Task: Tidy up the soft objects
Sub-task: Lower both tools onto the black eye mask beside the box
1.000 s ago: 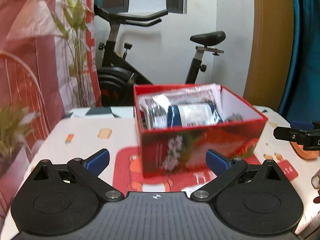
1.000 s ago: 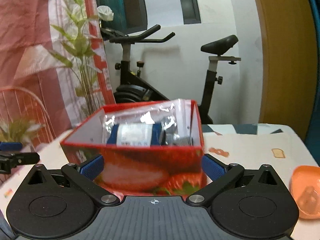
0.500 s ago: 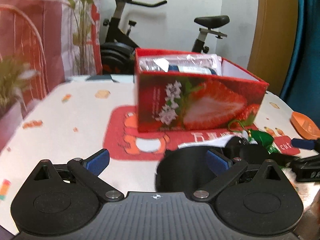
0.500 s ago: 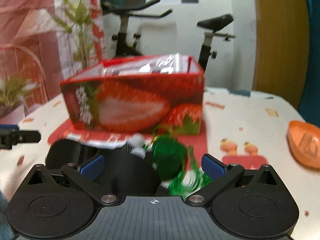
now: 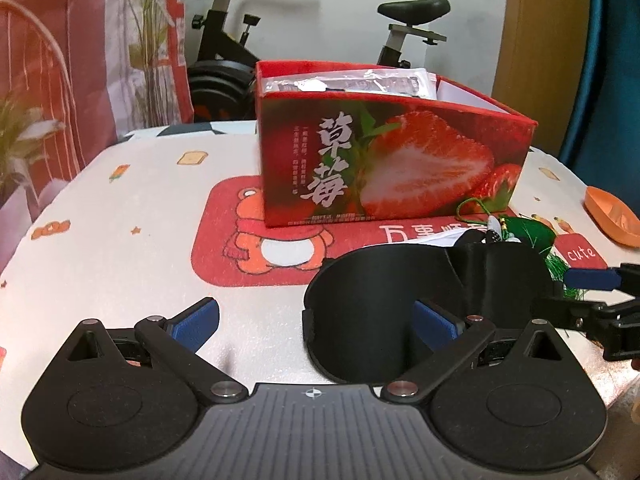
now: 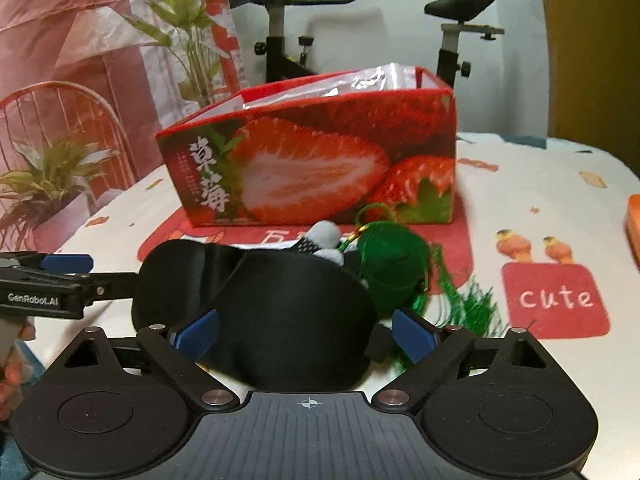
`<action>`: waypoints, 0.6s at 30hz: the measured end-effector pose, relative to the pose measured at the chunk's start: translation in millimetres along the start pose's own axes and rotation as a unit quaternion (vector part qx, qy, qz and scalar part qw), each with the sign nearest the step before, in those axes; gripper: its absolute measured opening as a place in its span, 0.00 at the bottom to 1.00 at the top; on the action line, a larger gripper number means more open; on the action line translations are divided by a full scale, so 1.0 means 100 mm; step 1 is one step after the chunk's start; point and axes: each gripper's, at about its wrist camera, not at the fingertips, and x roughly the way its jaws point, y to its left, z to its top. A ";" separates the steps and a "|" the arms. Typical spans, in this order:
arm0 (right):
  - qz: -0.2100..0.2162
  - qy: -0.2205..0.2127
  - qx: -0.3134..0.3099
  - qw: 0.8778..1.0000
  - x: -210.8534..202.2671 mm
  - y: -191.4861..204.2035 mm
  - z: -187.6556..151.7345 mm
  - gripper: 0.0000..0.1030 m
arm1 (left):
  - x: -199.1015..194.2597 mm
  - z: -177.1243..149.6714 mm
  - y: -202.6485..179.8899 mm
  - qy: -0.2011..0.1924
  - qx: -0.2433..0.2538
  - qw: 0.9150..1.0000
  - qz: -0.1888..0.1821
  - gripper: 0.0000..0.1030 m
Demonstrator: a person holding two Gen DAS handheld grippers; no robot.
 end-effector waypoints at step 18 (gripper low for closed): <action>0.027 0.042 0.013 0.999 0.25 0.05 -0.09 0.90 | 0.17 -0.08 0.07 0.034 -0.035 0.998 -0.050 0.87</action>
